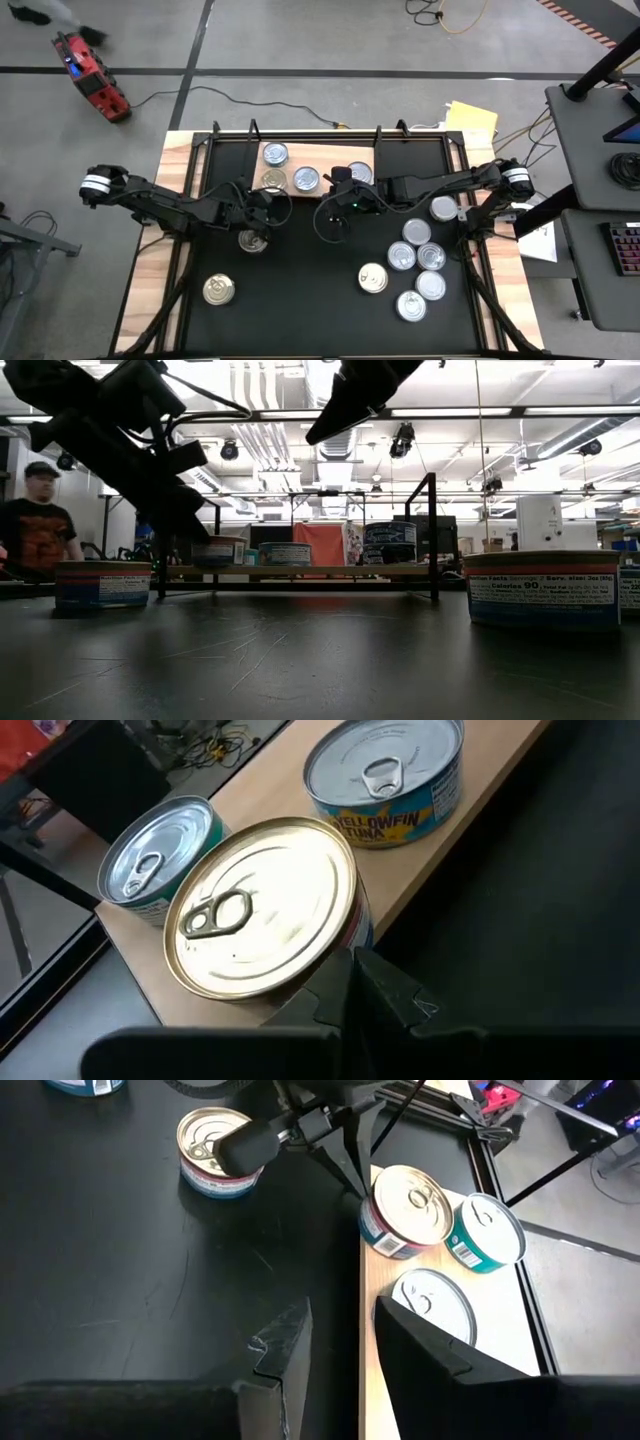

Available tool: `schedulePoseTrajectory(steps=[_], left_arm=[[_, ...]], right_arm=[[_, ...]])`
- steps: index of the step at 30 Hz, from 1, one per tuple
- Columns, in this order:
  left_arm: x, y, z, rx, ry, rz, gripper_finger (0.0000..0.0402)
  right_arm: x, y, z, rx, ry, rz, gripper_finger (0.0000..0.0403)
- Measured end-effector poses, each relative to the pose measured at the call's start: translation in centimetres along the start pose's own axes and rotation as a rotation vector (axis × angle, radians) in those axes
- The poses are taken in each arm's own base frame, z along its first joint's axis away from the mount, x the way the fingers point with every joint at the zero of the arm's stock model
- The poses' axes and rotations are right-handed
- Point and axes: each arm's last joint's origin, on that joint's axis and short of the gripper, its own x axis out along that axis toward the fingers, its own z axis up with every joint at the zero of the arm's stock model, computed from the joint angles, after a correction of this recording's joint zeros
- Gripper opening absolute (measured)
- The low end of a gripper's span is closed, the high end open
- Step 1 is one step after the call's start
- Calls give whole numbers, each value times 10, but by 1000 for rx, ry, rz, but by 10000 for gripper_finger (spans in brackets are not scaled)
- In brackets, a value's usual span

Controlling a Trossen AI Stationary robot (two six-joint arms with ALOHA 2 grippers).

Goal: Stack canned seafood by type on shelf
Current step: Put the blue tuna can on the shelf, then stack the blue tuna can on top of the other blue tuna can on the shelf

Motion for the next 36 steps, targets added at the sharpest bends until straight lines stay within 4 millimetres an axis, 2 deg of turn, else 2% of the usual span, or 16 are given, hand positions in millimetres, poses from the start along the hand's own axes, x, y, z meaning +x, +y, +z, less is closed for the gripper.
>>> schedulePoseTrajectory(steps=[11, 20, 27, 36], left_arm=[[4, 4, 6, -1, -42, 53, 0], [-1, 7, 11, -25, -57, 12, 0], [-16, 14, 21, -66, -100, -164, 0], [-44, 26, 33, -66, -224, -268, 0]], right_arm=[[0, 0, -1, 21, 13, 3, 116], [0, 1, -5, 46, 53, 11, 95], [-1, 4, -15, 110, 143, 32, 69], [-9, 6, -39, 272, 410, 10, 30]])
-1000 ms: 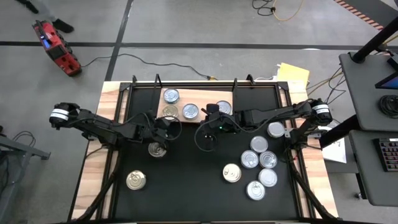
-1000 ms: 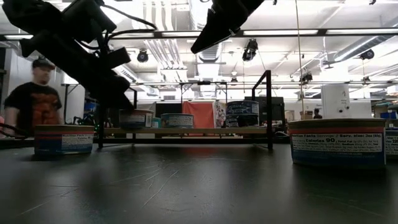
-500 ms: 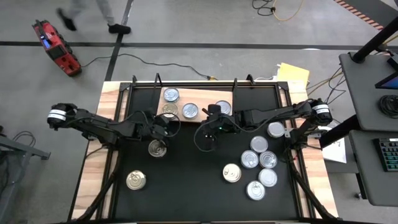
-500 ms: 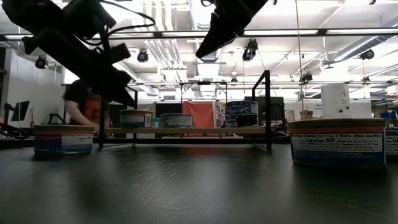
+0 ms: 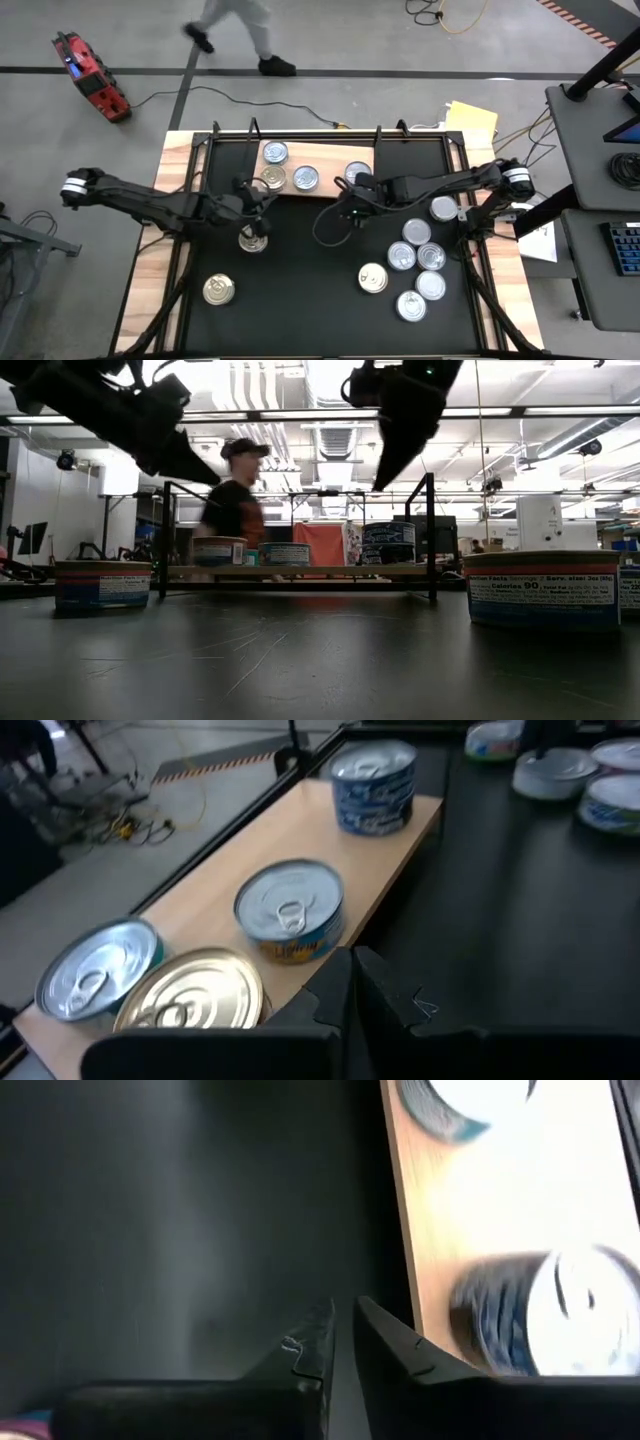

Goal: Stack canned seafood by type on shelf
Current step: Stack the blue tuna can on top of the other blue tuna can on the shelf

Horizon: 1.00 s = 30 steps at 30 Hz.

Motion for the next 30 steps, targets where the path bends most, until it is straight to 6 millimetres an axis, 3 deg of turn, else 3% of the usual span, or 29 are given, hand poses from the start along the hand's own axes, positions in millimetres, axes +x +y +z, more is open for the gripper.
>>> schedulePoseTrajectory(steps=[4, 11, 30], left_arm=[[-8, 2, 4, 17, -37, -17, 0], [-14, 6, 9, 25, -72, -21, 0], [-11, 4, 7, 40, -54, -19, 0]], right_arm=[[-7, -1, -9, 60, 66, -34, 18], [-15, -17, -26, 177, 190, -250, 11], [-11, -42, -27, 175, 227, -353, 12]])
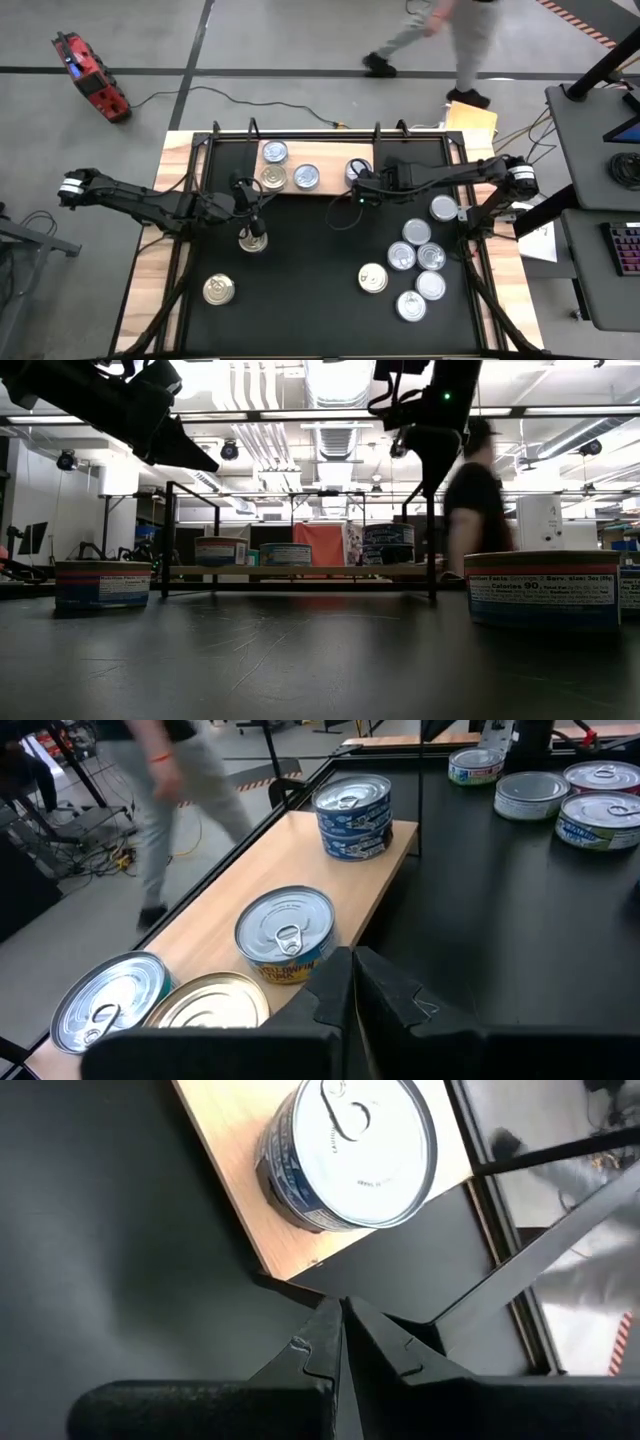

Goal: Stack canned seafood by type on shelf
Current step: Stack the blue tuna can on top of the other blue tuna can on the shelf

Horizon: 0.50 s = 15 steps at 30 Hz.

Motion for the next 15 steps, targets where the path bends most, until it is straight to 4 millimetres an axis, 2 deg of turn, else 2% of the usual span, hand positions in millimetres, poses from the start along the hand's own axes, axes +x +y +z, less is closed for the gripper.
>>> schedulePoseTrajectory(steps=[15], left_arm=[[0, 0, 0, -3, 0, 0, 0]], right_arm=[[4, -7, 2, 11, 12, -8, 12]])
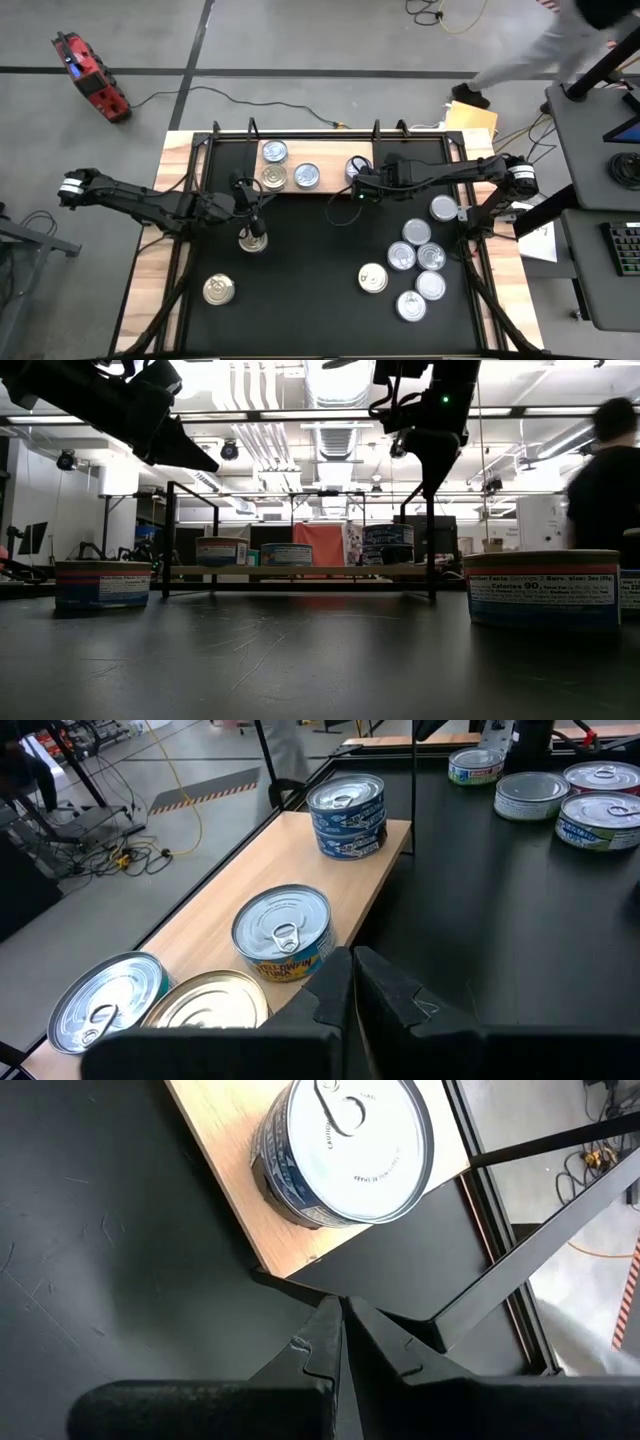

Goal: Stack canned seafood by type on shelf
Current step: Stack the blue tuna can on top of the other blue tuna can on the shelf

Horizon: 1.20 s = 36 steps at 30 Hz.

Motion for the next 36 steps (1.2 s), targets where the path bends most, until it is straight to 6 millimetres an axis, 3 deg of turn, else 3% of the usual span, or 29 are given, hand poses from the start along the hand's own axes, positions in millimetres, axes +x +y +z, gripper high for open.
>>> schedulePoseTrajectory(steps=[5, 9, 18, 26, 36], left_arm=[[0, 0, 0, -2, 0, 0, 0], [0, 0, 0, -4, 1, 0, 0], [4, -3, -3, -44, 18, 2, 0], [10, -17, -2, -99, -12, -42, 0], [9, -47, -2, -116, -71, -157, 0]], right_arm=[[-3, 4, -2, -6, -8, 5, 12], [-17, 15, -8, 0, -43, 37, 12], [-45, 58, -25, -110, -171, 138, 12], [-45, 97, -43, -259, -265, 341, 12], [-41, 120, -62, -374, -317, 432, 12]])
